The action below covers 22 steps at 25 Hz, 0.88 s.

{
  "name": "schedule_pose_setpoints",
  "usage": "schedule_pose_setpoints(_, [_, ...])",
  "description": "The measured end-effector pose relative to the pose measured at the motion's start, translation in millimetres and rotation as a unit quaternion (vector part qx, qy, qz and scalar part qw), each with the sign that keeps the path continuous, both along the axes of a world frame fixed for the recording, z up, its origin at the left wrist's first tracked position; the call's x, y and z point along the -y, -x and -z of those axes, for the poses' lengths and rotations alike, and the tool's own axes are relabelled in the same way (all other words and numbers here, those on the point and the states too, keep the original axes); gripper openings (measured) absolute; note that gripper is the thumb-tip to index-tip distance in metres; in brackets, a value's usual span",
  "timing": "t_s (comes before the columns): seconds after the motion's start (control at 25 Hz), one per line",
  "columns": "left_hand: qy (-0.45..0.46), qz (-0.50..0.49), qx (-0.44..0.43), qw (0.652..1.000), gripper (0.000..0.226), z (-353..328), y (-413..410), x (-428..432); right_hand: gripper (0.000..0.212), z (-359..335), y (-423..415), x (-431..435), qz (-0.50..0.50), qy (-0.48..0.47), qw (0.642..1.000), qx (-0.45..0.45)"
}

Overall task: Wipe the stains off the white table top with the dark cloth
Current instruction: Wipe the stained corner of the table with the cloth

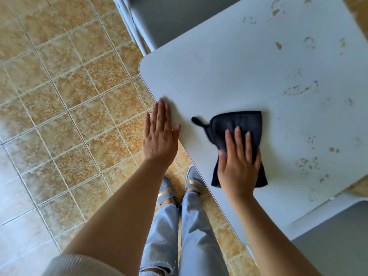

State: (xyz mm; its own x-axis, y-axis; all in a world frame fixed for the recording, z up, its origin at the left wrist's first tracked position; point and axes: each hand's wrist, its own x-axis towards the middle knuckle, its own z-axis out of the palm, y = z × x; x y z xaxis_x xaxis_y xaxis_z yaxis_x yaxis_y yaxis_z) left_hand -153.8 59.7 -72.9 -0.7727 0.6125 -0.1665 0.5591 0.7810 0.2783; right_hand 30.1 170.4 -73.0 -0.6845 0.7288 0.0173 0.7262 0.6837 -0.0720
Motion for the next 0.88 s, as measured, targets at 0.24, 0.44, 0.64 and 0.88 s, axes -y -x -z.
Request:
schedule_pose_setpoints(0.24, [0.011,0.012,-0.017,1.0,0.063,3.3,9.6,-2.3,0.054,6.6,106.6,-68.5,0.083,0.022,0.995,-0.043])
schedule_pose_setpoints(0.44, [0.011,0.006,-0.04,0.999,0.064,6.1,37.1,-11.9,0.054,8.8,172.9,-54.9,-0.065,0.045,0.996,-0.046])
schedule_pose_setpoints(0.64, [0.003,0.067,-0.068,0.995,0.069,8.2,56.7,-4.9,0.05,9.7,131.6,-69.0,-0.126,-0.002,0.991,-0.04])
schedule_pose_setpoints(0.88, [-0.001,0.093,-0.068,0.993,0.069,13.8,64.4,2.7,0.056,-1.0,205.8,-108.3,-0.017,0.065,0.998,0.002])
